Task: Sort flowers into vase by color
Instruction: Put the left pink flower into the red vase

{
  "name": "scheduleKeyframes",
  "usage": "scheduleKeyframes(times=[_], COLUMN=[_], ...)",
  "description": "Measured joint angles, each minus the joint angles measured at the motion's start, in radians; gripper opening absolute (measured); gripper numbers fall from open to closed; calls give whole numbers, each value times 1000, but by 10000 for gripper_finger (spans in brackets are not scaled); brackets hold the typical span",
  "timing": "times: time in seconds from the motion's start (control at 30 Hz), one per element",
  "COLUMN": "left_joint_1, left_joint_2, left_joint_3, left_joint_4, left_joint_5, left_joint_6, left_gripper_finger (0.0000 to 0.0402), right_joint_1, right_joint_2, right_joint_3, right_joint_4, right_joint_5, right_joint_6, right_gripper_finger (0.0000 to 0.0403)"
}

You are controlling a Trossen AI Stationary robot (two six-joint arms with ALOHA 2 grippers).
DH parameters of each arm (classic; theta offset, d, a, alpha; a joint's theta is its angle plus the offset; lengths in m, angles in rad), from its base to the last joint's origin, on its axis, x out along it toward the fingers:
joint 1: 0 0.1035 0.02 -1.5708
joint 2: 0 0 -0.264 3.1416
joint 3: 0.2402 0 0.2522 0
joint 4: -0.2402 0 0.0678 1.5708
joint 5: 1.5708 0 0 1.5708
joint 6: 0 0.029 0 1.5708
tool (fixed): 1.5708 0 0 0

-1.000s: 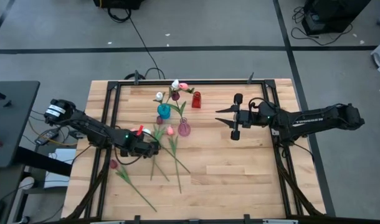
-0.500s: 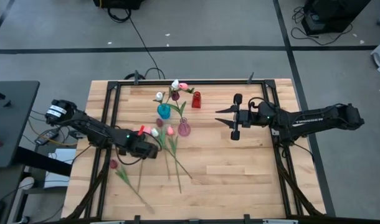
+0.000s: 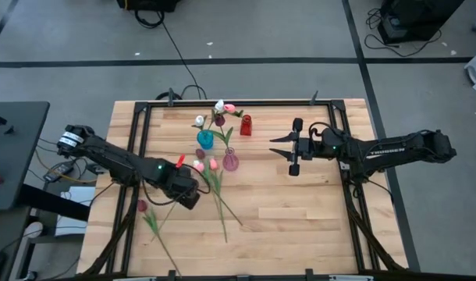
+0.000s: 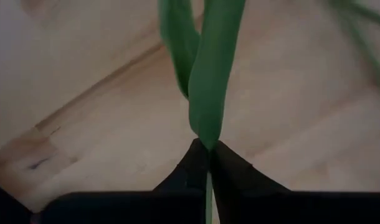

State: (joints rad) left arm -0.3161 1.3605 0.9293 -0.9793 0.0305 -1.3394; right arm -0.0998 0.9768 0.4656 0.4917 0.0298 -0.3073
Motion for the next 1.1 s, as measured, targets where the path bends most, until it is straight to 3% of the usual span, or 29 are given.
scheduleKeyframes(times=[0.1, 0.27, 0.53, 0.83, 1.0, 1.1], left_joint_1=[-4, -29, -40, -31, -21, 3], left_joint_2=[0, -1, -2, 2, 30, 68], left_joint_3=[98, 216, 242, 241, 241, 241], left_joint_4=[-67, -63, 47, 419, 654, 794], left_joint_5=[-14, -174, -457, -671, -765, -780], left_joint_6=[94, 259, 523, 801, 1012, 1144], left_gripper_finger=[16, 16, 14, 13, 13, 13], right_joint_1=[0, 0, 0, 0, 4, 22], right_joint_2=[0, 0, 0, 0, 26, 78], right_joint_3=[0, 0, 0, 0, 0, 0], right_joint_4=[0, -19, -47, -90, -32, 72], right_joint_5=[1, 3, 3, -10, -197, -240], right_joint_6=[0, 5, 30, 83, 103, 132], right_gripper_finger=[132, 132, 132, 132, 132, 132])
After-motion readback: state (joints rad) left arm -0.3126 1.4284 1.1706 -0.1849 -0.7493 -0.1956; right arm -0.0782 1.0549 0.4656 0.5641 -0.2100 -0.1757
